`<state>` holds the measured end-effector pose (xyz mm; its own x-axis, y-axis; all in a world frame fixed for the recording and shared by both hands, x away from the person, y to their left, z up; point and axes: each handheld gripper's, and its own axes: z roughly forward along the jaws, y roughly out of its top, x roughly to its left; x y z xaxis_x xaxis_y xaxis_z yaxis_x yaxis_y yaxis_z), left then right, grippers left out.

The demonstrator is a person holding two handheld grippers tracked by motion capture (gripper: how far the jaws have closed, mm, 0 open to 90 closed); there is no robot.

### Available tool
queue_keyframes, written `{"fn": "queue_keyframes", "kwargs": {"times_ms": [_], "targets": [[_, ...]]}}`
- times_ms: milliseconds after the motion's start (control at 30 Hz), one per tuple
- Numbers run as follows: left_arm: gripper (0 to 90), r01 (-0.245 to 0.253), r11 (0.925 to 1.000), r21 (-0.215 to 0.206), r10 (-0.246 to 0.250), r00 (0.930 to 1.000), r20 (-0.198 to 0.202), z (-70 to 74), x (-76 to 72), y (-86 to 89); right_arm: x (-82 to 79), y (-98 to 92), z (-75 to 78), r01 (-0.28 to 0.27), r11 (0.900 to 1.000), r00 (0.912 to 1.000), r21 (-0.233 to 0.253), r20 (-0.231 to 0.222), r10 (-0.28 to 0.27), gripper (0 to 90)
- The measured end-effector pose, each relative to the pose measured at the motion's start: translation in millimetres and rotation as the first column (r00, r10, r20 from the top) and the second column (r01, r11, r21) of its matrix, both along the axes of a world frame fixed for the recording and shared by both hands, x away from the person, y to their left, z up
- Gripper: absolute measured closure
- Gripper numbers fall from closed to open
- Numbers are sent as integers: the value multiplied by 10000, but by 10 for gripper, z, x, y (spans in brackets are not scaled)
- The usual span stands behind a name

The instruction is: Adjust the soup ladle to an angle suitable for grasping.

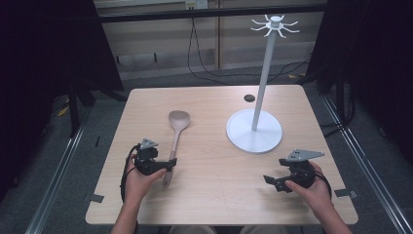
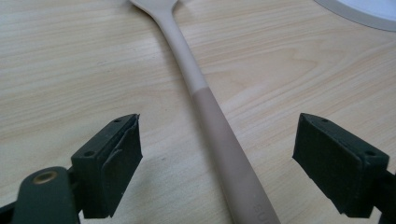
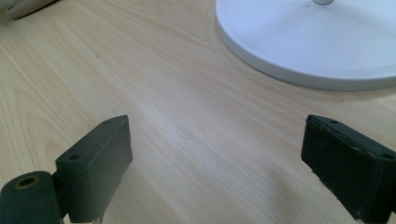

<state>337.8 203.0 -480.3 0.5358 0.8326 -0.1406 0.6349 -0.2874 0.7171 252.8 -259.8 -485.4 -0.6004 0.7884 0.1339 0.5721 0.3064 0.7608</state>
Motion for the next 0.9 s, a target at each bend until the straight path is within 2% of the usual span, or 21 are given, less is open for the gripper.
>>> {"fn": "queue_keyframes", "kwargs": {"times_ms": [100,433,567,633,833,900], "targets": [[151,81,9999,132,-80,10000,-33,-1,1,-2,-1,-5,8,53,10000,10000,37,8,-53,85],[155,-77,10000,-38,77,10000,-39,8,11,14,0,17,2,-21,10000,10000,23,-14,21,85],[185,-106,9999,-80,106,9999,-13,19,6,13,-6,17,1,-33,10000,10000,44,-16,33,86],[227,21,10000,-43,-22,9999,-117,29,0,23,-6,16,5,-36,10000,10000,73,-14,36,86],[359,181,9998,6,-181,9998,-67,53,-18,33,-5,18,1,25,9999,10000,159,-40,-25,89],[449,109,9999,97,-109,9999,12,59,-22,33,-1,19,1,20,9999,10000,153,-40,-20,89]]}}
